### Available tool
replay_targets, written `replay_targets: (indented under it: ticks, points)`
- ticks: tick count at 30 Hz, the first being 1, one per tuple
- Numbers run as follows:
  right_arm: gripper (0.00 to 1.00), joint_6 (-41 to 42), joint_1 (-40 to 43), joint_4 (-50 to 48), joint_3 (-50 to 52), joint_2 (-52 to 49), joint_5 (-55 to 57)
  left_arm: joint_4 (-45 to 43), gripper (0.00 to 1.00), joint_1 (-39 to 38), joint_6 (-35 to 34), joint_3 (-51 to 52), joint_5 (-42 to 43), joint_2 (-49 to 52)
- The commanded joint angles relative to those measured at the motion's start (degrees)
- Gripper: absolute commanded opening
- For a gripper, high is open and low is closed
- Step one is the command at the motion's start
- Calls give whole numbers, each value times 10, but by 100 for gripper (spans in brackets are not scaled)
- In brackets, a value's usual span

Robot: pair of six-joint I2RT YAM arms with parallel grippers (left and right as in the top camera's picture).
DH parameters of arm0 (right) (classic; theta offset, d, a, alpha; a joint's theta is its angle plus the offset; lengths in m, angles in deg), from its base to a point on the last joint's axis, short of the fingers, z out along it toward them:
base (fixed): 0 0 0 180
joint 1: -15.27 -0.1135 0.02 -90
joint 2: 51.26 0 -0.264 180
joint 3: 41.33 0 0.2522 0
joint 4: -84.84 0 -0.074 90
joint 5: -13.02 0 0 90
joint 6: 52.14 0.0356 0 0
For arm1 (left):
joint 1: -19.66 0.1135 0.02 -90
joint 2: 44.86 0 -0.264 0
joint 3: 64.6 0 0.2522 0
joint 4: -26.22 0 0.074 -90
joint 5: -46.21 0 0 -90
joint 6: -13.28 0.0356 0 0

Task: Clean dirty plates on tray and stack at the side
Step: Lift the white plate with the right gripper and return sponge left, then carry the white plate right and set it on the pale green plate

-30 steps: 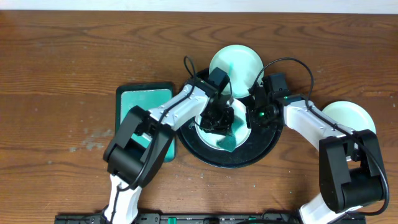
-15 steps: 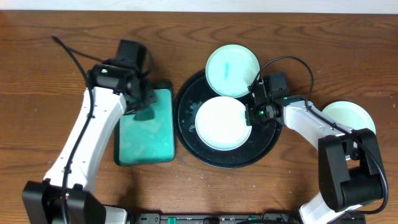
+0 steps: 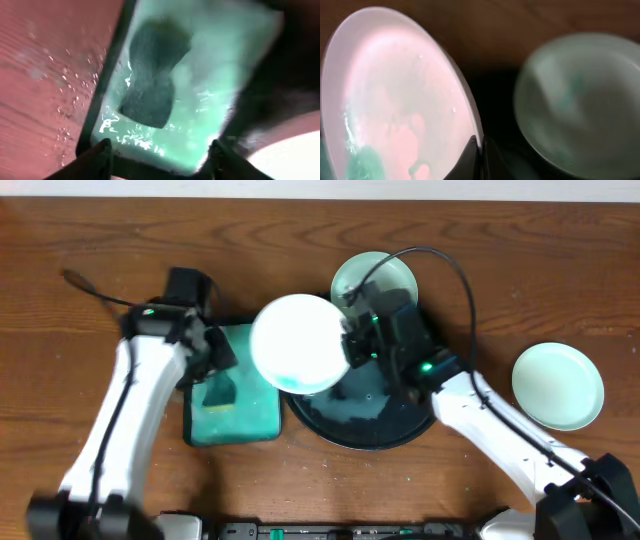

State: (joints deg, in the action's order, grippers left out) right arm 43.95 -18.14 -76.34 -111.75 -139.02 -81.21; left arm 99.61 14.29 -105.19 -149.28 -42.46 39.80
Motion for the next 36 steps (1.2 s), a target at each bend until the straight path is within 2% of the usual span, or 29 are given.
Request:
replay_targets:
  ticks: [1, 7, 10, 19, 26, 36]
  points:
    - [1, -61, -62, -103, -10, -5, 71, 3, 69, 15, 3, -34, -1, -116]
    - [1, -215, -148, -290, -10, -63, 147, -10, 79, 16, 3, -34, -9, -285]
    - [1, -272, -184, -351, -10, -65, 216, -8, 79, 16, 3, -34, -9, -339]
    - [1, -462, -264, -469, -10, -62, 342, -3, 80, 16, 3, -34, -9, -379]
    - [1, -508, -292, -509, -10, -62, 366, -3, 80, 16, 3, -34, -9, -378]
    - [1, -514, -293, -516, -10, -62, 374, -3, 80, 16, 3, -34, -9, -378]
